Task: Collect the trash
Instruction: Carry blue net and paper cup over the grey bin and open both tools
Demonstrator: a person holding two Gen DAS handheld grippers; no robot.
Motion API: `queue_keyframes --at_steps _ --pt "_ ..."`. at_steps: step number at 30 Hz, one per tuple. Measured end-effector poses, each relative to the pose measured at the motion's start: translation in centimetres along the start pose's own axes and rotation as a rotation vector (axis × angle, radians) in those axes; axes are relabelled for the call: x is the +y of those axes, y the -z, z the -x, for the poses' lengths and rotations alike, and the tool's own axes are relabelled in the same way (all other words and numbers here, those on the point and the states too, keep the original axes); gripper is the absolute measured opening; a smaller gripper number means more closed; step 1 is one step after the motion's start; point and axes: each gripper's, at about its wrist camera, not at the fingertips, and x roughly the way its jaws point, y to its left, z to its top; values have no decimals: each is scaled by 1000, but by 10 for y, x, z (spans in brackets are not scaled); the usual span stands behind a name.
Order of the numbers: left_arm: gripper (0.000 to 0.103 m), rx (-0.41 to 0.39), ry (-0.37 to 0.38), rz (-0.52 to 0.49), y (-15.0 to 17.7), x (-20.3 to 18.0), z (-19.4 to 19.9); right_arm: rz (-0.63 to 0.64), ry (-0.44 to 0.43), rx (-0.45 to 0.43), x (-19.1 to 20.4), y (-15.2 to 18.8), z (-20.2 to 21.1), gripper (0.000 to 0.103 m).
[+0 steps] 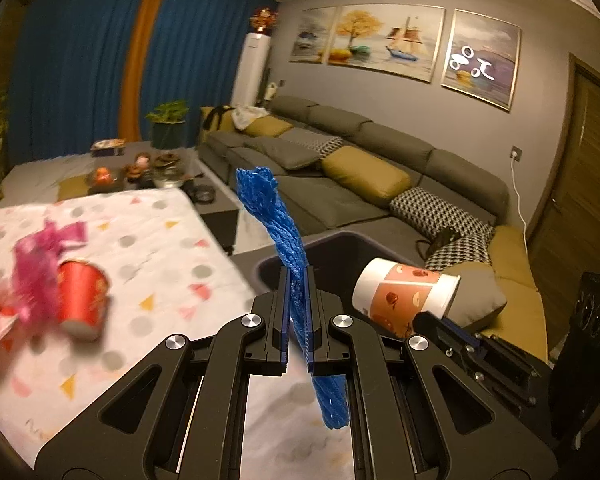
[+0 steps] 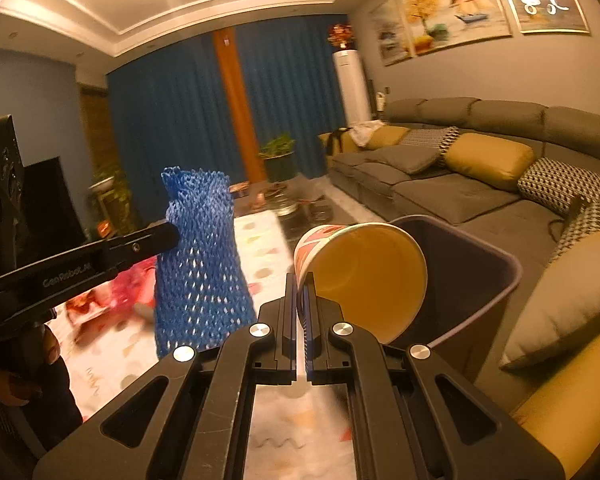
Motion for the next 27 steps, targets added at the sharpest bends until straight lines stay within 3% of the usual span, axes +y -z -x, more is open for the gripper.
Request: queue_keyframes --at_steps 16,27 --pt "5 49 70 -44 1 -33 -78 -51 80 11 -30 10 -12 4" --pt "5 108 95 -38 13 -29 -101 -49 82 41 -34 7 -25 4"
